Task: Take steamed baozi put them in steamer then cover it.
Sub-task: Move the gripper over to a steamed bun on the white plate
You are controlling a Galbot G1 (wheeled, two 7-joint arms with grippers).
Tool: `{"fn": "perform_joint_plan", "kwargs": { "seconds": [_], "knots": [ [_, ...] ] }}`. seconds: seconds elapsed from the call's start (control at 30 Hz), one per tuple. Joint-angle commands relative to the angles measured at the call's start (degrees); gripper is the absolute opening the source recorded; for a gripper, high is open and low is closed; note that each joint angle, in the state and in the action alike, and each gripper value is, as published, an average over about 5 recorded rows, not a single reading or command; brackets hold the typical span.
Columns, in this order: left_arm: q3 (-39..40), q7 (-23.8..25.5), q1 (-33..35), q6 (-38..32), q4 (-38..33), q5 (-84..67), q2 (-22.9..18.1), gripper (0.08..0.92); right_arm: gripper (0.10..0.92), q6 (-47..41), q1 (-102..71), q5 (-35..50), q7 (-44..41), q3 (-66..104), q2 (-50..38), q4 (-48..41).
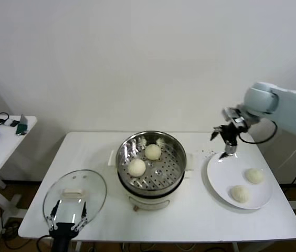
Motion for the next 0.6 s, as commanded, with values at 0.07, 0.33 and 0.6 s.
{"fn": "perform_joint_plan", "kwargs": {
  "seconds": [0.07,0.33,0.6],
  "knots": [
    [0.0,0.0,-0.3,0.6,-0.3,0.8,-0.3,0.823,0.823,0.8,-14.2,-11.2,0.2,5.6,-11.5,2.4],
    [-0.3,0.2,0.3,-0.5,0.5,1.1,-0.9,0.823,0.823,0.6,-26.7,-14.3,0.9,15.9,-11.5,-0.7],
    [-0.4,0.2,0.1,-0.5,1.0,1.0,-1.1,0.823,0.823,0.2,-31.9,-14.8,2.1,20.1,-7.8,-4.3]
  ]
}}
